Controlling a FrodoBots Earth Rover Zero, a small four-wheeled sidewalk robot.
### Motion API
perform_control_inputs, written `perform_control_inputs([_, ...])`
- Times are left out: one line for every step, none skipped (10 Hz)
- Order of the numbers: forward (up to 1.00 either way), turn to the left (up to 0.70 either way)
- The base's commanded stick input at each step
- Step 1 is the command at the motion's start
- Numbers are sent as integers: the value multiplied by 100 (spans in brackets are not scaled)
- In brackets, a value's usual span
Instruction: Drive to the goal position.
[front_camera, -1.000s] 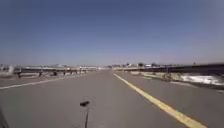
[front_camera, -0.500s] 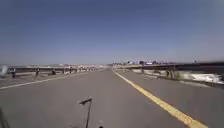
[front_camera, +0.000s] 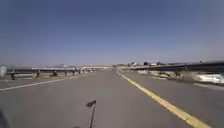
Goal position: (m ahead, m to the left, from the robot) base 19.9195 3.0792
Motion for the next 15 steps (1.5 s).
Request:
perform_control_inputs([100,0])
perform_control_inputs([100,0])
perform_control_inputs([100,0])
perform_control_inputs([100,0])
perform_control_inputs([100,0])
perform_control_inputs([100,0])
perform_control_inputs([100,0])
perform_control_inputs([100,0])
perform_control_inputs([100,0])
perform_control_inputs([100,0])
perform_control_inputs([100,0])
perform_control_inputs([100,0])
perform_control_inputs([100,0])
perform_control_inputs([100,0])
perform_control_inputs([100,0])
